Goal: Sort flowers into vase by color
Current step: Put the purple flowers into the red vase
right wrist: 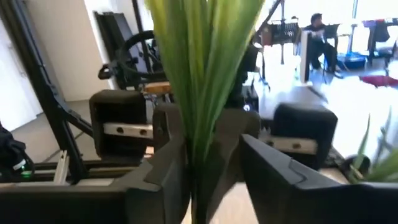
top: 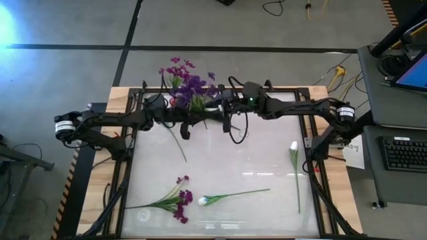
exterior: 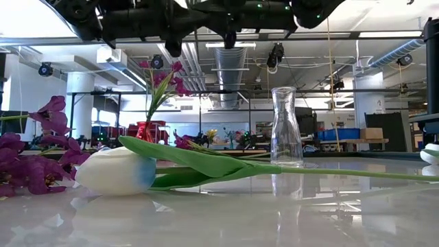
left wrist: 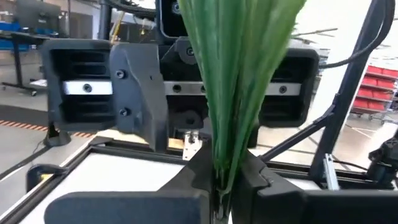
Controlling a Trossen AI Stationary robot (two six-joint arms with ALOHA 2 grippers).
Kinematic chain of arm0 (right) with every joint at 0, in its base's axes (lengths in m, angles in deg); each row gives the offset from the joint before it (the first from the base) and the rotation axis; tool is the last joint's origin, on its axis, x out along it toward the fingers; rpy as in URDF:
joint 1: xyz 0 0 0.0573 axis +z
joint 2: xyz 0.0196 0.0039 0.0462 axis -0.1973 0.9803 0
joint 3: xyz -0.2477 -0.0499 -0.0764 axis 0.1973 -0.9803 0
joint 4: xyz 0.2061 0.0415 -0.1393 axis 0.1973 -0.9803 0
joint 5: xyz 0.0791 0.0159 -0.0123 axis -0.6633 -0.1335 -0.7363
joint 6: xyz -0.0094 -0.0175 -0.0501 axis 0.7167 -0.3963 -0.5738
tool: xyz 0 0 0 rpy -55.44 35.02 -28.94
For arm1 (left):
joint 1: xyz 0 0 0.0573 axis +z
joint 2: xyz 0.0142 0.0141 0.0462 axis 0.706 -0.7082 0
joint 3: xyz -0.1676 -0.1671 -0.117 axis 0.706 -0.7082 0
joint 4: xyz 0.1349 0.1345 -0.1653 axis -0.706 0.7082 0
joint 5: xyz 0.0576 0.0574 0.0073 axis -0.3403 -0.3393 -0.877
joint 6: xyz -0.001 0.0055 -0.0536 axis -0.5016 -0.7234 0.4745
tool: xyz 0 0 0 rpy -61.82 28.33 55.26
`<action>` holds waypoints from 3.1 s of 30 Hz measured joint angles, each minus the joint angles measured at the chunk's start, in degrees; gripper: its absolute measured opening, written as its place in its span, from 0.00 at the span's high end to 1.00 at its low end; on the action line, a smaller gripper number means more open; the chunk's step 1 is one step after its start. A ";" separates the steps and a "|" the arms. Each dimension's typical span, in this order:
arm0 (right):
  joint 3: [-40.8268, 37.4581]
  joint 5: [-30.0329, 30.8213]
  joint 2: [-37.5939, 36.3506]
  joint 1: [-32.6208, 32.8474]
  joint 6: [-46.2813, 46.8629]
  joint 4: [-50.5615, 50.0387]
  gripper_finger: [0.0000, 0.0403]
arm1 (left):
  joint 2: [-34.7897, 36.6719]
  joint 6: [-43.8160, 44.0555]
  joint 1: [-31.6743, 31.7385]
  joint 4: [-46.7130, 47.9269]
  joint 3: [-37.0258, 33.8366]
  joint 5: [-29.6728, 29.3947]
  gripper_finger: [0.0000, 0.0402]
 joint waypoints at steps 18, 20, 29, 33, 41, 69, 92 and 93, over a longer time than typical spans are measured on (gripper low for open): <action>-2.23 7.38 -10.55 -4.02 -2.24 -30.08 0.48 | 15.89 -3.22 22.32 12.26 -10.76 -0.28 1.00; -3.66 7.38 -11.60 -4.02 -2.22 -30.10 0.48 | 17.07 -3.13 24.87 11.85 -12.55 -0.35 1.00; -9.31 11.24 -14.75 -4.13 -0.52 -27.93 0.48 | 16.94 -5.40 31.52 12.83 -14.50 -3.57 1.00; -10.23 11.94 -14.85 -4.13 0.43 -26.02 0.48 | 15.33 -6.95 31.79 12.56 -14.05 -4.24 1.00; -10.27 11.90 -14.71 -4.02 0.45 -25.18 0.48 | 12.00 -9.88 31.88 12.48 -14.05 -6.95 1.00; -10.34 11.86 -14.67 -4.02 0.10 -25.25 0.48 | 8.91 -5.64 31.97 7.46 -16.96 -12.61 0.95; -10.34 11.53 -14.65 -4.02 2.41 -25.58 0.48 | 13.85 -4.41 31.90 23.38 -16.96 -11.82 0.53; -10.34 11.51 -14.65 -4.02 2.39 -25.58 0.48 | 14.33 -4.43 31.90 24.19 -16.96 -11.82 0.51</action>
